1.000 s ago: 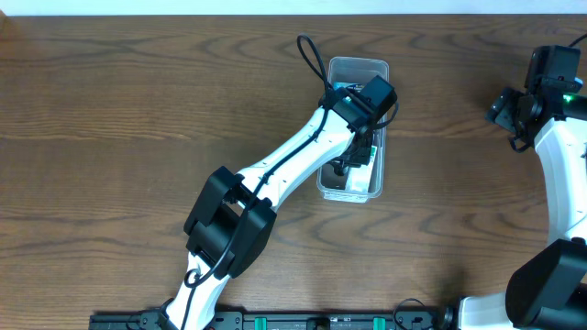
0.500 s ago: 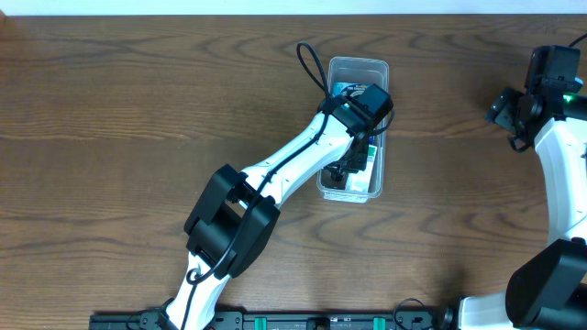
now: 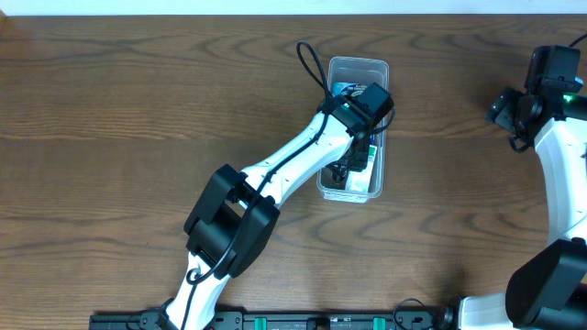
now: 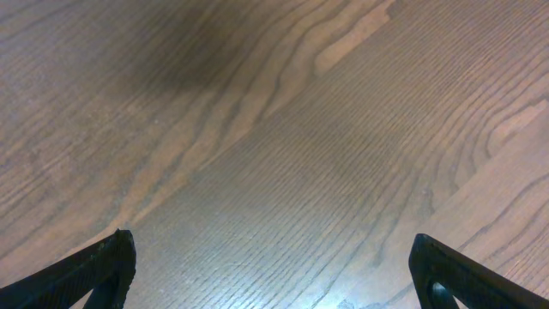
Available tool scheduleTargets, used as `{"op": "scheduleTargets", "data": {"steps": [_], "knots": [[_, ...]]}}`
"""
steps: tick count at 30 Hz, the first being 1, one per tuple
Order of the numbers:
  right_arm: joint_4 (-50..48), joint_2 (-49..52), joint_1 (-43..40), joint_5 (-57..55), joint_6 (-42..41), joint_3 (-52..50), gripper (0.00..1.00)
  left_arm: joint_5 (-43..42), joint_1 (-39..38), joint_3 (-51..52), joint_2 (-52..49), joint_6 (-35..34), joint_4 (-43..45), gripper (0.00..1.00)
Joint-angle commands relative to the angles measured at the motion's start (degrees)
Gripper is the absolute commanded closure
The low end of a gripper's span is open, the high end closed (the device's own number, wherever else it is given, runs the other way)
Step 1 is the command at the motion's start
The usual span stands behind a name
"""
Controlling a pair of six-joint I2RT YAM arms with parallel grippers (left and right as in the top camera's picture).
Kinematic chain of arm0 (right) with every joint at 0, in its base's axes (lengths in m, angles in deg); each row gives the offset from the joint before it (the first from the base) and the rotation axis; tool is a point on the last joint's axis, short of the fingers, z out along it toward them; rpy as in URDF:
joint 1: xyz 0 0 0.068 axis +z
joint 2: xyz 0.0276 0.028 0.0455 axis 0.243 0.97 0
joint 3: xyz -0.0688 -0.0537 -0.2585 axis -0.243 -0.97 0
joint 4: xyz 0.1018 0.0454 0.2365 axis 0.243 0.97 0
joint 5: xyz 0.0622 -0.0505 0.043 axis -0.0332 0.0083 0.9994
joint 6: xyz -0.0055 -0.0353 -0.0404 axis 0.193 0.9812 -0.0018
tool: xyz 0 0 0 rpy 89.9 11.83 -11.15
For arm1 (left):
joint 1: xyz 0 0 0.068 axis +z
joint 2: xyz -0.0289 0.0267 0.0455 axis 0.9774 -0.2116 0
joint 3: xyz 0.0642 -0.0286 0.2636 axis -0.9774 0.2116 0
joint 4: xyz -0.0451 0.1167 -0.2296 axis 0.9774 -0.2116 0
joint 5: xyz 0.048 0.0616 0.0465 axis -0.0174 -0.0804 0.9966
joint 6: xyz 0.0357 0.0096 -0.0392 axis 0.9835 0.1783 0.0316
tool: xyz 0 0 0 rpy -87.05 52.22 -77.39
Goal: Pack container
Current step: 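Open the left gripper and release the bottle upright in the container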
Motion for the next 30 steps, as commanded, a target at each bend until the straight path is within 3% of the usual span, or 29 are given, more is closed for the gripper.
{"op": "scheduleTargets", "data": {"steps": [1,17,18,21,30], "knots": [[0.0,0.3,-0.2,-0.6,-0.7,-0.1,0.01,0.7,0.2,-0.9,-0.7,0.2,-0.5,0.50],[0.0,0.3,-0.2,-0.6,-0.7,-0.1,0.01,0.7,0.4,-9.1,12.9,2.3,-4.2,0.48],[0.0,0.3,-0.2,-0.6,-0.7,-0.1,0.01,0.7,0.4,-9.1,14.4,2.6,-4.3,0.40],[0.0,0.3,-0.2,-0.6,-0.7,-0.1,0.01,0.7,0.4,-9.1,19.2,4.7,-5.3,0.00],[0.0,0.3,-0.2,-0.6,-0.7,-0.1,0.01,6.7,3.2,-9.1,33.9,7.2,-19.3,0.02]]}}
